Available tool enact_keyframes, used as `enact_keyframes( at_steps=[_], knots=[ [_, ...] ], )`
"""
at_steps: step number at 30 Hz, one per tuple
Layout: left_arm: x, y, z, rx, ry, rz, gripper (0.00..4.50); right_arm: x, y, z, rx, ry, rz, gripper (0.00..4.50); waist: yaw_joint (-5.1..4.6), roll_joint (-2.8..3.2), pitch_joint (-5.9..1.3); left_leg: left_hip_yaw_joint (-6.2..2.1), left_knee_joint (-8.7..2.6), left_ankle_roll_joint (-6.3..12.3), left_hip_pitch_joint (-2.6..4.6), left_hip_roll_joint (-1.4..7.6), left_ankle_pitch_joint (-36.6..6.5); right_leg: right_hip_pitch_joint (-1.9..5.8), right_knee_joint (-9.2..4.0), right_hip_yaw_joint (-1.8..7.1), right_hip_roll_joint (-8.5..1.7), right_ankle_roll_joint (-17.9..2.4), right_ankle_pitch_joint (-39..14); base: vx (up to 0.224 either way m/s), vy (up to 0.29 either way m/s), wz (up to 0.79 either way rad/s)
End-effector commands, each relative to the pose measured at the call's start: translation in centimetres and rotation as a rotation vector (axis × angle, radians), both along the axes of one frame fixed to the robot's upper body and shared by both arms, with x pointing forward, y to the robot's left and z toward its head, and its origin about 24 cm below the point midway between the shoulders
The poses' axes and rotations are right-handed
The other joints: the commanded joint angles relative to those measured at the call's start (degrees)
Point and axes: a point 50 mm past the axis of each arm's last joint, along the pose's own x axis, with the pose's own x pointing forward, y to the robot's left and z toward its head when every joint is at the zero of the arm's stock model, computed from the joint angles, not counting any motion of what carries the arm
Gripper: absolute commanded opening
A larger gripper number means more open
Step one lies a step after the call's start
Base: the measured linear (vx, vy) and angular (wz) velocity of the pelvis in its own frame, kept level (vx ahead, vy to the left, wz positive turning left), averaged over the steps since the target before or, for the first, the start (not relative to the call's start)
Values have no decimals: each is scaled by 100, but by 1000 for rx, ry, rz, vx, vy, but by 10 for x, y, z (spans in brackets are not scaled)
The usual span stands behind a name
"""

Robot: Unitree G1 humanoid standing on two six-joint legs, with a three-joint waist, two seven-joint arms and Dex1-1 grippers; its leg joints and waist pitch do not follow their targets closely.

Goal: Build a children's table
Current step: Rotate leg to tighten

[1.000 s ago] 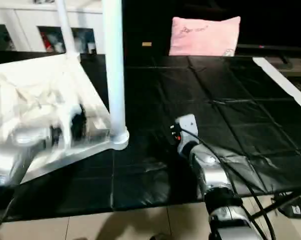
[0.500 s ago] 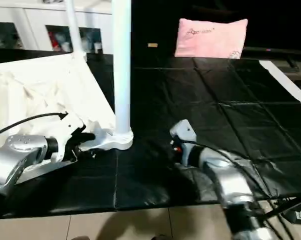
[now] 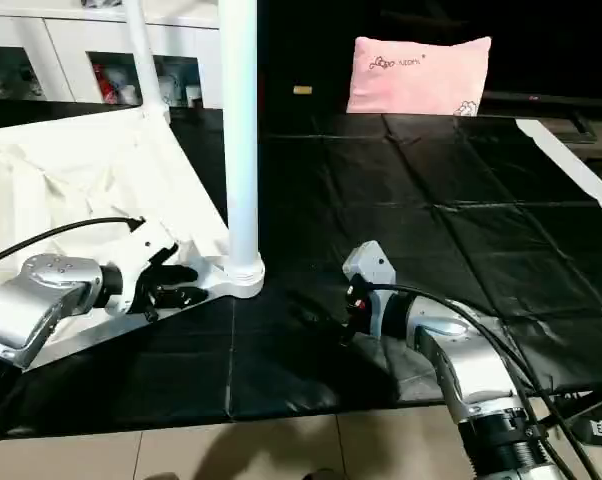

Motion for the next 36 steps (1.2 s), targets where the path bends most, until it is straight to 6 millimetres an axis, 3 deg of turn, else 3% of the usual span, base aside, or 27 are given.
enact_keyframes(
  at_steps=[1, 3, 19, 28, 30, 32, 33, 36],
  knots=[
    [5, 1, 4, 25, -23, 8, 176, -2, -2, 1, -2, 4, -6, 450, 17, 115, -355, 109, -388, -14, -29, -105, -1419, 309, -491, 118, -209, -950, -1584, 0, 0, 0],
    [6, 1, 3, 27, -18, 5, 140, -2, -2, 1, -4, 5, -4, 450, 16, 112, -351, 110, -389, -11, -22, -105, -1456, 303, -499, 115, -207, -941, -1645, 0, 0, 0],
    [3, -4, 0, 43, 11, -84, 3, -2, -2, 1, -16, 9, 5, 450, 9, 115, -354, 104, -394, -10, -28, -96, -1433, 315, -498, 121, -219, -957, -1608, 0, 0, 0],
    [0, -7, 0, 51, 7, -137, 3, -2, -3, 1, -21, 10, 5, 450, 0, 121, -360, 110, -391, -6, -23, -94, -1376, 319, -481, 121, -213, -1022, -1434, 0, 0, 0],
    [-3, -10, 1, 31, -14, -221, 3, -1, -2, 2, 6, 27, 11, 450, 6, 102, -362, 109, -391, 15, -30, -99, -1351, 327, -490, 122, -216, -1008, -1437, 0, 0, 0],
    [-8, -14, 1, -2, -5, -304, 3, 3, 0, 6, 27, 22, 17, 450, 9, 121, -369, 106, -397, 5, -27, -90, -1312, 324, -471, 124, -221, -1026, -1344, 0, 0, 0],
    [-12, -18, 1, -29, 2, -364, 3, 5, 1, 9, 38, 18, 42, 450, 7, 96, -371, 112, -395, 12, -23, -88, -1305, 324, -461, 122, -218, -1050, -1297, 0, 0, 0],
    [-14, -20, -1, -41, 24, -400, 3, 6, 3, 11, 37, 6, 78, 450, 40, 124, -364, 133, -387, 34, 18, -69, -1335, 285, -456, 132, -222, -1142, -1193, 0, 0, 0]
  ],
)
